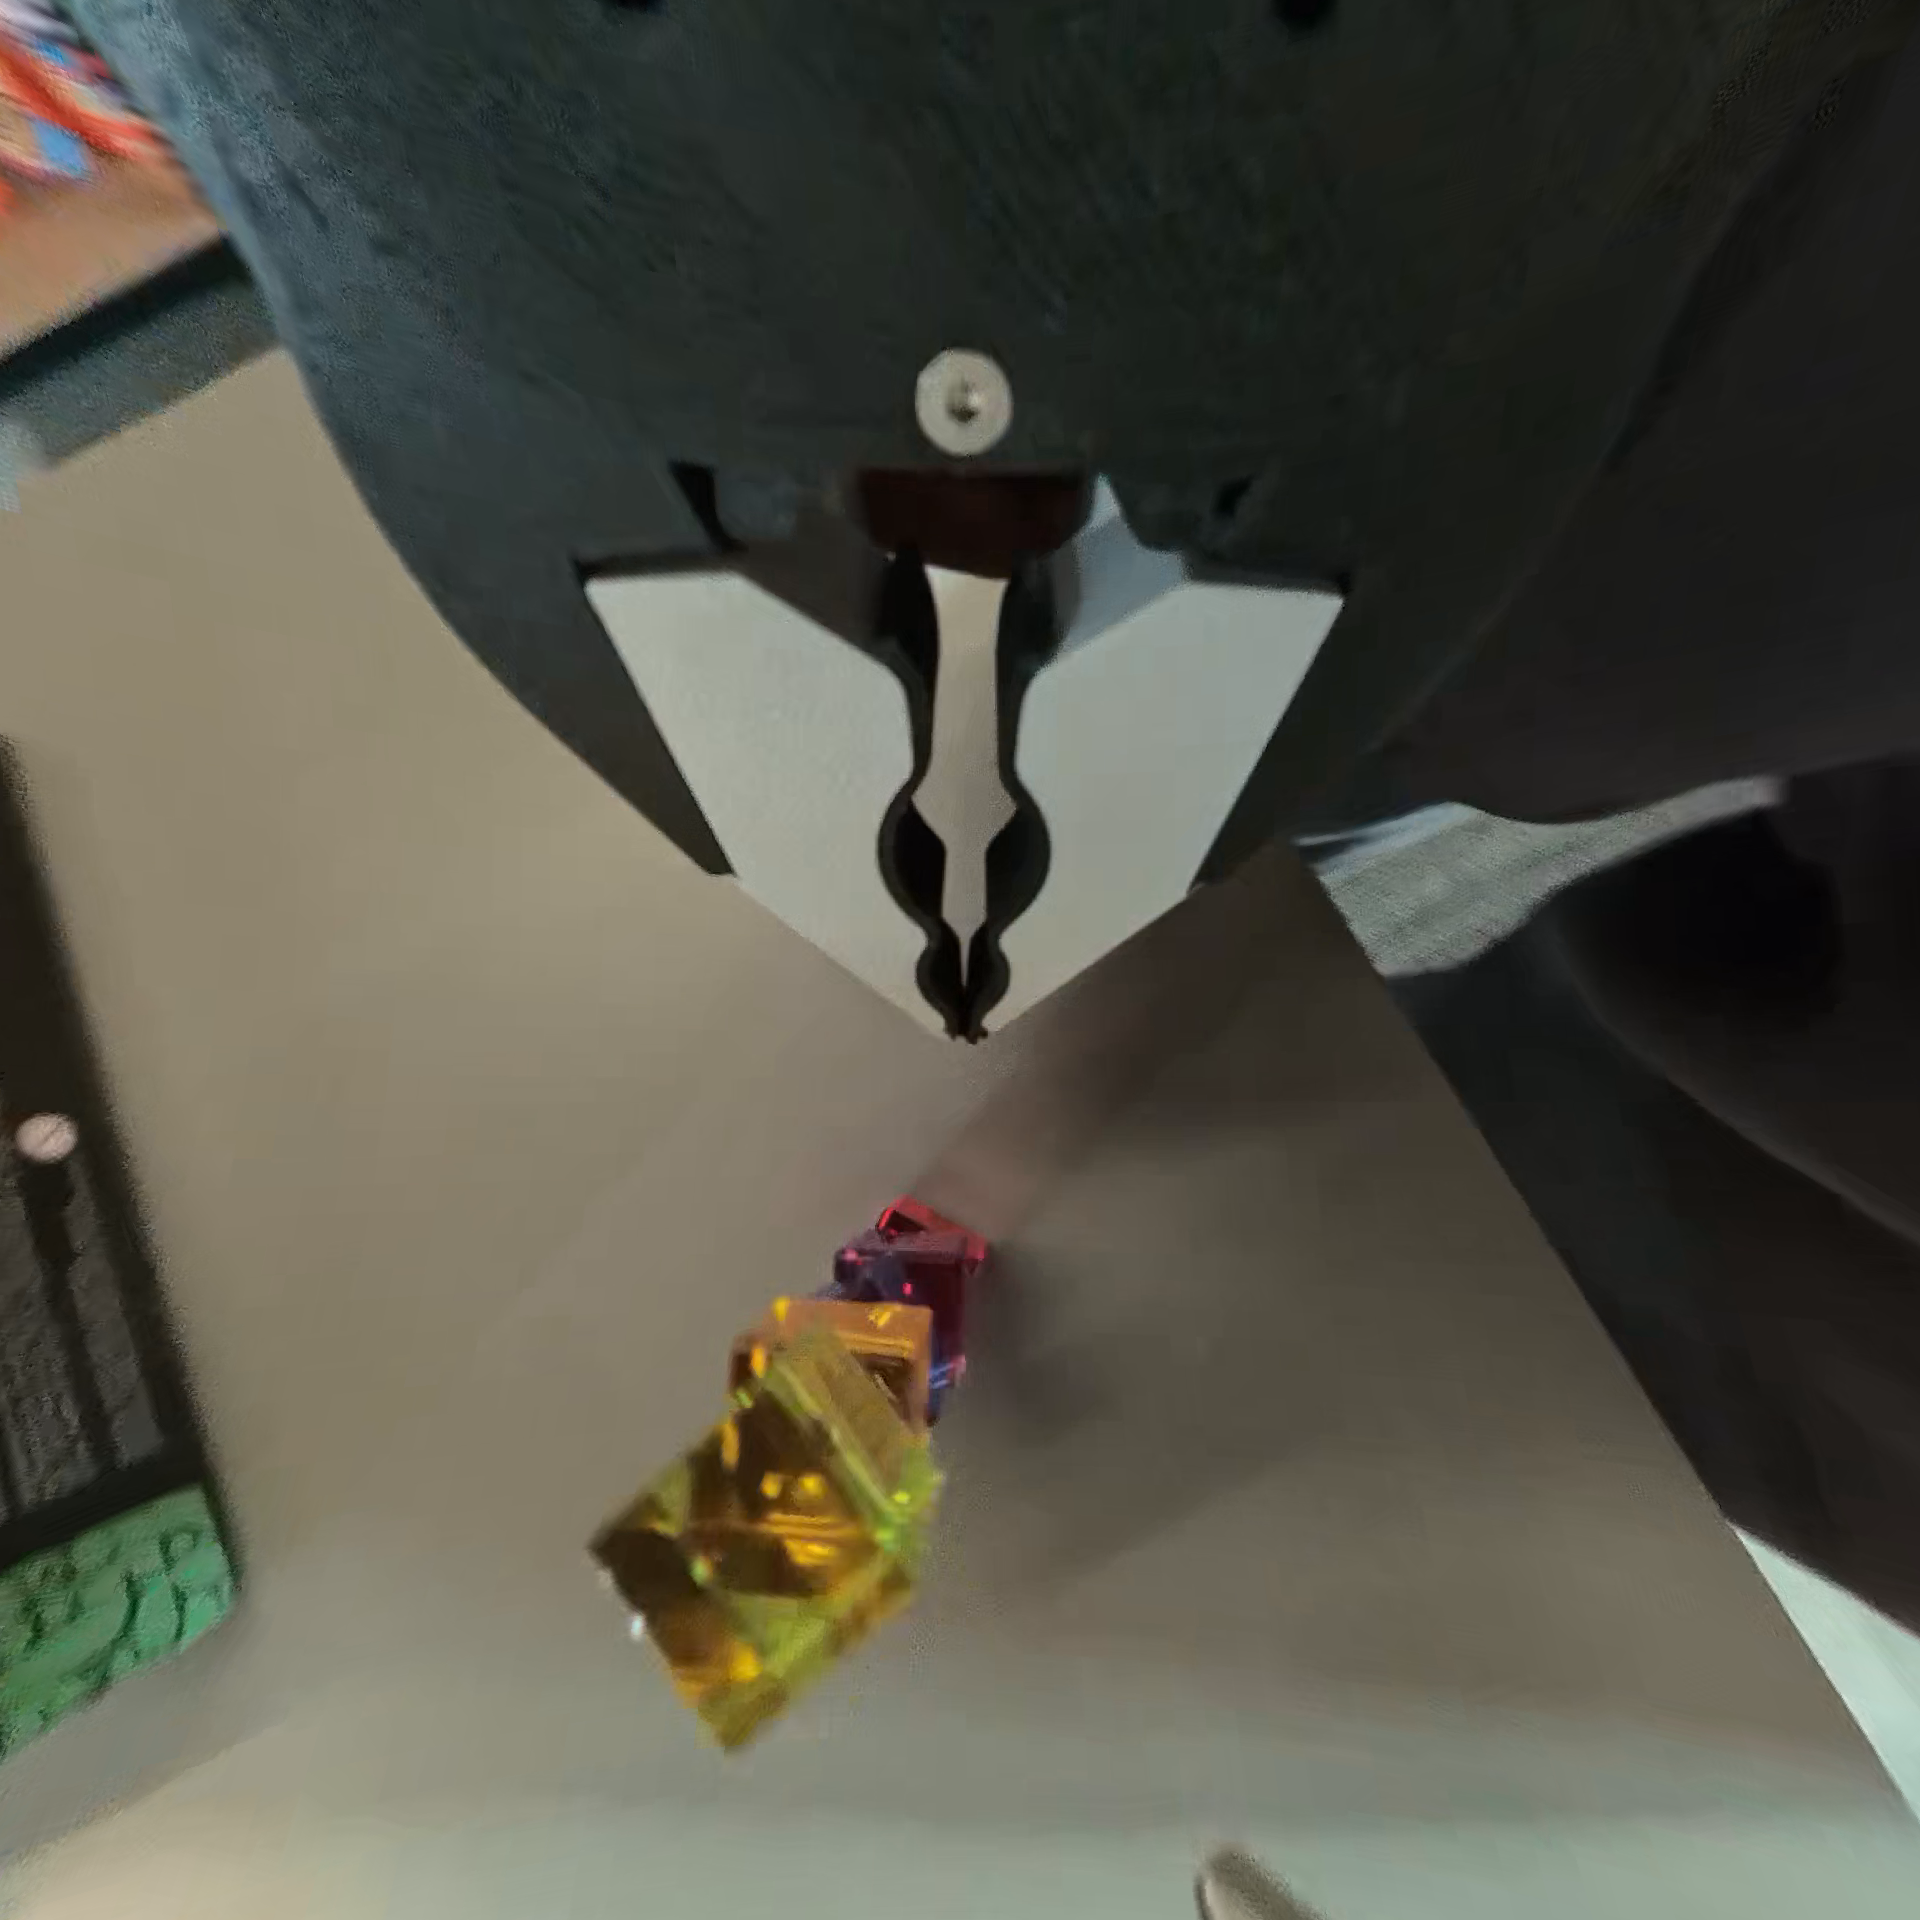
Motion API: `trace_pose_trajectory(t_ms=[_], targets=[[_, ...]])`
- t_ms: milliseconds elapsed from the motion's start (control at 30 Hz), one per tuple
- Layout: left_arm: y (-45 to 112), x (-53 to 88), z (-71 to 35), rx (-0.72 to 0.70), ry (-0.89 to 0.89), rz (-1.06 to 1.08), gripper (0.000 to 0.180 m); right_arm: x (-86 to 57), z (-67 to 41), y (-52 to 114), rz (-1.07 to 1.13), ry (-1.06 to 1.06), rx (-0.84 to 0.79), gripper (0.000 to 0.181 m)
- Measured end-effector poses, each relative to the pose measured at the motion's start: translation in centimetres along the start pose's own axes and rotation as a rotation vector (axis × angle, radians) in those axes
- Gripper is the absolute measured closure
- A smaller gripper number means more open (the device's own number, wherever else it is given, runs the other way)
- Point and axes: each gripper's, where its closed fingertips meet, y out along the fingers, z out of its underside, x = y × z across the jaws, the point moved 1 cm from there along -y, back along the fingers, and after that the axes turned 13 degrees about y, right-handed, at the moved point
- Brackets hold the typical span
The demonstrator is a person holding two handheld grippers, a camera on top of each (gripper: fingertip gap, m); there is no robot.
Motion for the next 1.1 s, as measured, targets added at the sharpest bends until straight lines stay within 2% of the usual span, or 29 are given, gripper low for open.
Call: trace_pose_trajectory(t_ms=[233,433,633,700,833,1100], targets=[[-1.2,1.4,2.5,0.024,-0.089,-0.053,0.15,2.7,-1.3,2.9,0.061,-0.383,0.044,0.181],[-1.6,1.7,3.0,0.005,-0.13,-0.082,0.149,4.2,-0.7,3.9,0.025,-0.51,0.175,0.181],[-2.2,1.6,4.7,0.012,-0.169,-0.097,0.149,5.8,0.4,4.0,-0.143,-0.481,0.274,0.181],[-2.4,1.9,5.0,0.011,-0.182,-0.104,0.149,4.4,-0.4,4.3,-0.076,-0.478,0.255,0.181],[-2.6,2.5,5.3,0.007,-0.195,-0.109,0.15,-1.3,-3.9,4.4,0.31,-0.477,0.151,0.181],[-2.3,3.3,5.0,0.004,-0.177,-0.098,0.15,0.1,-1.0,2.7,0.215,-0.349,0.223,0.181]])
